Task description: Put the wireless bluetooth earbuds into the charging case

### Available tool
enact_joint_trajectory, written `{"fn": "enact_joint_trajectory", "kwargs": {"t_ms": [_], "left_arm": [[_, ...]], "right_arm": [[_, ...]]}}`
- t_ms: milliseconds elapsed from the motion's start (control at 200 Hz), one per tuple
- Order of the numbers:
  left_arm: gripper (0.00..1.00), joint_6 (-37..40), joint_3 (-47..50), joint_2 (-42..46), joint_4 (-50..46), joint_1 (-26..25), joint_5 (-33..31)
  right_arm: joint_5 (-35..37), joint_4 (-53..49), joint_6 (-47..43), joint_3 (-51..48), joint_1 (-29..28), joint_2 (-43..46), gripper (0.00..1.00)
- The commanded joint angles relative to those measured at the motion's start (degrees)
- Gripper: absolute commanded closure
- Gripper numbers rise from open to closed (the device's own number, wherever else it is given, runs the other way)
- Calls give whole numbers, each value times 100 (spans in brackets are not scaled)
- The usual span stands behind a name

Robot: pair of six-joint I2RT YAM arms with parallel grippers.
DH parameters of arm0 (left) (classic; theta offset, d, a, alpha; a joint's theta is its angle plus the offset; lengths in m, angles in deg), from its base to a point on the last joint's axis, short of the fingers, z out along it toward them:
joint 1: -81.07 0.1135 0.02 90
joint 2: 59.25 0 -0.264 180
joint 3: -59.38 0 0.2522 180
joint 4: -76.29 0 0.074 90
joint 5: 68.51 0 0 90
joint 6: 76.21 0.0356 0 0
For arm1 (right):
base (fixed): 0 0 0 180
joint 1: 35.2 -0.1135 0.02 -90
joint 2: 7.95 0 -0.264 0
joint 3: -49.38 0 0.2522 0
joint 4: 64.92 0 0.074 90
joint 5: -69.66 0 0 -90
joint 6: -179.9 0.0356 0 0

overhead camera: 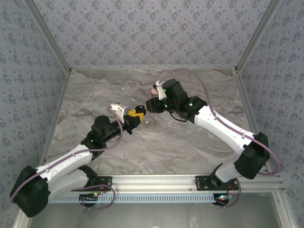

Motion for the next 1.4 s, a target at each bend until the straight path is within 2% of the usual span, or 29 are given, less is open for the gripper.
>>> {"fn": "enact_joint_trajectory", "kwargs": {"t_ms": [0,260,465,740,1034,1189,1394], "left_arm": [[83,237,-104,315,-433,-36,-135],[82,510,-428,743,-1413,-34,-225],[82,658,-788,850,-2119,-34,-242],[82,691,-964,994,-2440,-41,-226],[82,747,-993,1184,-2584,-37,-275],[82,729,-981,1234,-2593,-39,-294],[82,730,-993,1221,-2603,-34,-291]], "right_arm": [[21,-213,-82,187,221,90,53],[-339,-578,-1,341,713,-631,53],[-739,-772,-251,700,757,-1473,53],[-1477,-954,-593,1499,700,-2711,55],[-2089,-1607,-1001,2960,603,-4159,61],[-2286,-1979,-1100,3732,524,-4830,63],[-2369,-2142,-1161,4275,462,-5371,63]]}}
